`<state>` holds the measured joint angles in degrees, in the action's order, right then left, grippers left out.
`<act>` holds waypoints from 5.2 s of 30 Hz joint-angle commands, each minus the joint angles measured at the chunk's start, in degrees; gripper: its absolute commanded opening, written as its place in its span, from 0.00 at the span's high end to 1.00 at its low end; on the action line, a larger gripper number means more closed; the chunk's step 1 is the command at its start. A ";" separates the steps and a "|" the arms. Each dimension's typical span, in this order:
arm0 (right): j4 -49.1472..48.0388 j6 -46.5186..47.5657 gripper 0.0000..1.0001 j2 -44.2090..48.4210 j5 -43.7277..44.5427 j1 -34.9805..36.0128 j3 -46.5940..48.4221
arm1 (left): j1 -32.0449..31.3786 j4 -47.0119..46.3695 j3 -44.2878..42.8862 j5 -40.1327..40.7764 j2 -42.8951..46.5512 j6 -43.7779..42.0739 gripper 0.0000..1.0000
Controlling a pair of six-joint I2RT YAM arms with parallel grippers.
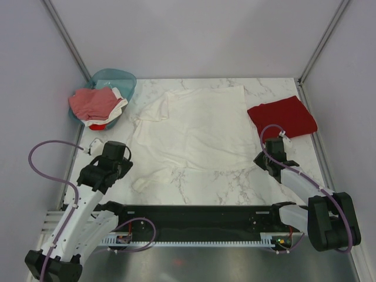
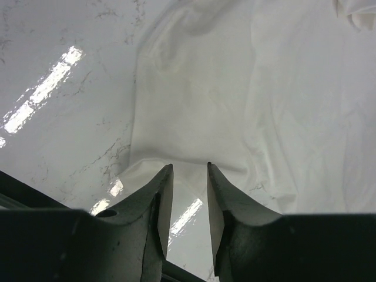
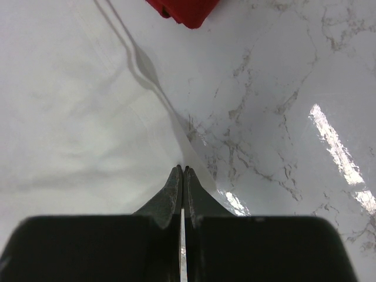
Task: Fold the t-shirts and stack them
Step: Fold the tshirt
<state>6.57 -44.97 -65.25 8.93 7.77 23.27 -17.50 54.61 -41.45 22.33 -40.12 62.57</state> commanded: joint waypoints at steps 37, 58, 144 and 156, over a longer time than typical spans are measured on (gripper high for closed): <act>-0.06 0.06 1.00 0.30 0.39 0.14 0.64 | 0.01 -5.65 4.27 -6.77 -24.74 4.93 0.44; -0.06 -0.03 1.00 0.04 0.30 0.05 0.82 | -0.08 -4.95 1.81 -9.14 -28.27 1.24 0.98; 5.39 -7.68 1.00 -38.01 3.55 0.14 46.16 | 8.35 1.46 -78.60 -10.11 -75.63 -15.11 0.98; 4.07 -9.26 1.00 -41.97 6.19 0.14 49.86 | 9.32 2.52 -81.86 -7.74 -80.73 -13.70 0.98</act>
<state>11.97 -52.88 -106.04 13.34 7.75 70.41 -8.69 56.05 -120.81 13.10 -119.70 47.66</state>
